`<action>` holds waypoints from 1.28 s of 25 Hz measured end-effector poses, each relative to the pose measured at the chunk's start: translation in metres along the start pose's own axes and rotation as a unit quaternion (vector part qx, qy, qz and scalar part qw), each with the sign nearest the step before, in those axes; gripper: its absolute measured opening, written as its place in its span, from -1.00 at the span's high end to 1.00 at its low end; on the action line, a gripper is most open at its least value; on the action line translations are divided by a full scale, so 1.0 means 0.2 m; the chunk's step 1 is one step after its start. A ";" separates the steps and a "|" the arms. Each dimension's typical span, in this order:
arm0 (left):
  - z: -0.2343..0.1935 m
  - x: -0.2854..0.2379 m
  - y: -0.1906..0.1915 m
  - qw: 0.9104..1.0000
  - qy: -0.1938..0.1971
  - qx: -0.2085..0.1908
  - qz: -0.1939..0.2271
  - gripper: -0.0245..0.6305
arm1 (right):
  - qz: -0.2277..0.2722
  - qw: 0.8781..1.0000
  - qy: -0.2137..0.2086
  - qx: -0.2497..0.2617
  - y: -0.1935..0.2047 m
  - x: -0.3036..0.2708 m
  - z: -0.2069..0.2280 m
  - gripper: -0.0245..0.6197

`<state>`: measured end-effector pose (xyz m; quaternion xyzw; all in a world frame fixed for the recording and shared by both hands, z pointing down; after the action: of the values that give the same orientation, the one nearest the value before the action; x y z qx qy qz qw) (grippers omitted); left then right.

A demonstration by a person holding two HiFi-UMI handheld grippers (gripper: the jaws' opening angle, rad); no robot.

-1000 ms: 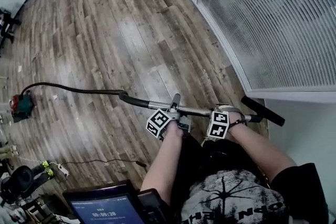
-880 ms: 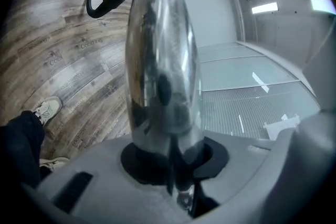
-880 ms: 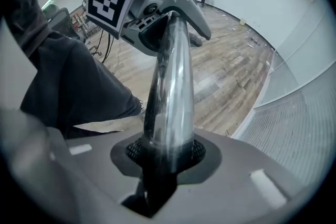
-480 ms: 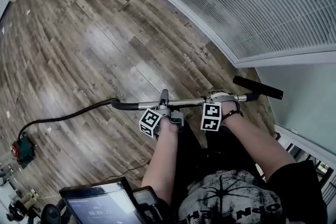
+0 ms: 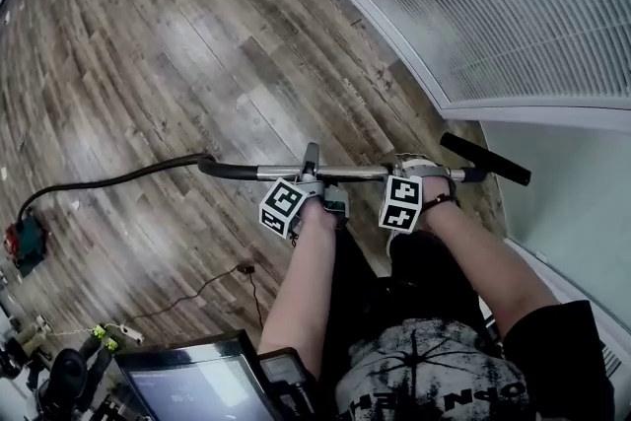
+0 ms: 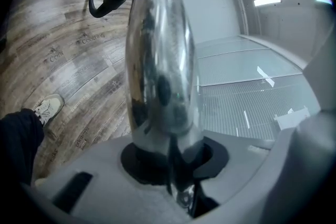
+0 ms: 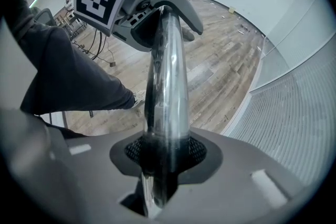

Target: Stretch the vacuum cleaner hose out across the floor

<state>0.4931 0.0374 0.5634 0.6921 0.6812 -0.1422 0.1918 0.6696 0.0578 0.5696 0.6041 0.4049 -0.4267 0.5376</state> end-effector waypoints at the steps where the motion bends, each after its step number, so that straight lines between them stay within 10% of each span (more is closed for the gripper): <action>1: -0.01 0.00 0.02 1.000 -0.002 0.000 0.007 0.70 | 0.001 1.000 0.003 0.008 0.03 0.00 0.01 0.55; 16: -0.30 -0.11 0.17 0.995 -0.062 -0.071 0.041 0.70 | 0.033 0.999 -0.028 0.000 0.30 -0.36 -0.07 0.46; 32: -1.14 -0.85 0.54 0.998 0.006 -0.070 0.003 0.68 | 0.066 0.998 0.002 -0.006 0.88 -1.43 0.05 0.60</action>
<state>0.5814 -0.0078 0.8515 0.6800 0.6883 -0.0897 0.2363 0.7481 0.0224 0.8939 0.6270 0.3680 -0.3868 0.5673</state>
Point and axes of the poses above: the fingertips, and each gripper's own axes: x backward along the fingers, z to its right, y out of its underside, the point moved 3 cm from there along x, backward along the fingers, and after that the axes turned 10 degrees about z, right-handed, at the moved point
